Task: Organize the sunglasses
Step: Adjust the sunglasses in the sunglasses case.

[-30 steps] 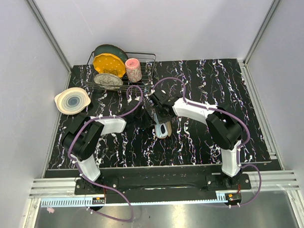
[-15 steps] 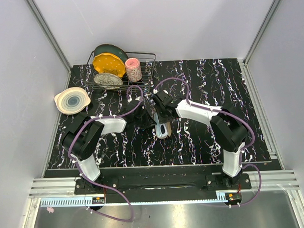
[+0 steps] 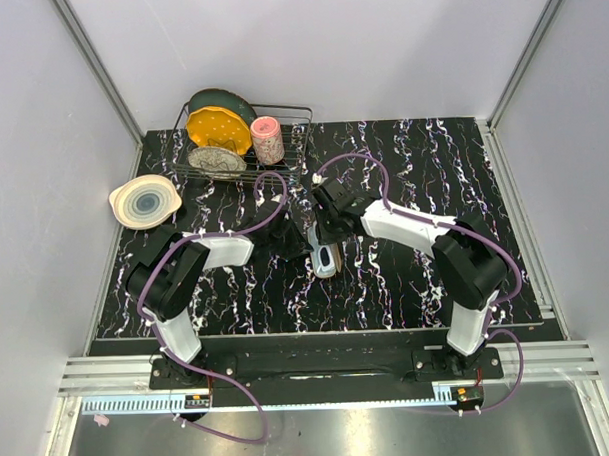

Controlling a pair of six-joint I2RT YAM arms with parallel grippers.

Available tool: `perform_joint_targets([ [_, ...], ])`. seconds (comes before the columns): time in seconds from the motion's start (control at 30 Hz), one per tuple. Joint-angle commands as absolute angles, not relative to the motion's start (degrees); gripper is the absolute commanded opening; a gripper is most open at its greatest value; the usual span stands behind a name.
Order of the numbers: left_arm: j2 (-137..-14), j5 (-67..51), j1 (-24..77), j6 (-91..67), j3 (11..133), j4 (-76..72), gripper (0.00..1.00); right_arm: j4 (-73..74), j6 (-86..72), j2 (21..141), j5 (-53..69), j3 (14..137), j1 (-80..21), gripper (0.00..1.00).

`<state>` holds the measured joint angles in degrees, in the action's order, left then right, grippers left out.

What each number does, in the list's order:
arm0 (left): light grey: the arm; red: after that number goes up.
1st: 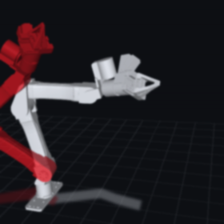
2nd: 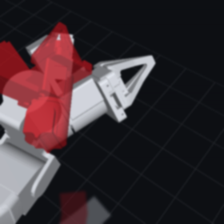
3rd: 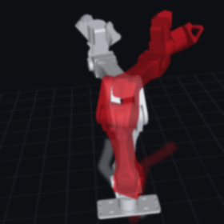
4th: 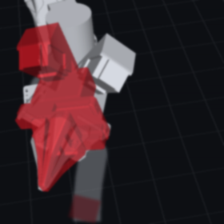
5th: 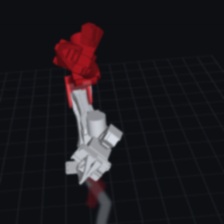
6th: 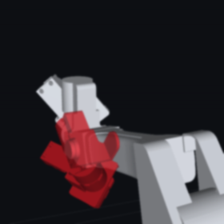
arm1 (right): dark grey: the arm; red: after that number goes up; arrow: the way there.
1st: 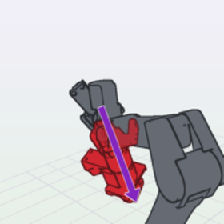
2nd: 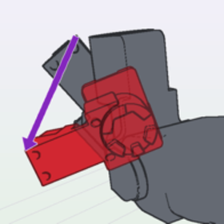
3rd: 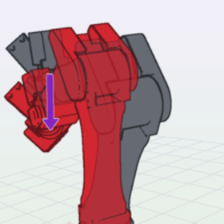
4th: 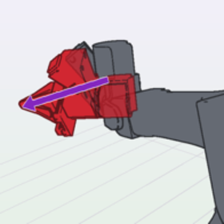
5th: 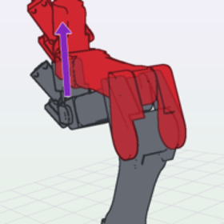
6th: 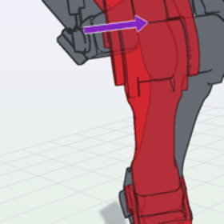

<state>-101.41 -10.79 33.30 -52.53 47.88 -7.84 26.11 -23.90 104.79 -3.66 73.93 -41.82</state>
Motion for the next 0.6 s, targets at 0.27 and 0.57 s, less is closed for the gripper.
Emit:
perform_joint_targets([
  [0.27, -102.31, -11.07, 33.05, -51.94, 48.78, -6.77, 0.0, 23.55, -23.99, 105.03, -0.44, 72.51, -40.52, 0.1],
  [0.57, -102.3, -11.42, 33.05, -51.94, 48.87, -6.94, 0.0, 23.82, -23.29, 107.31, -0.62, 72.33, -40.52, 0.11],
])
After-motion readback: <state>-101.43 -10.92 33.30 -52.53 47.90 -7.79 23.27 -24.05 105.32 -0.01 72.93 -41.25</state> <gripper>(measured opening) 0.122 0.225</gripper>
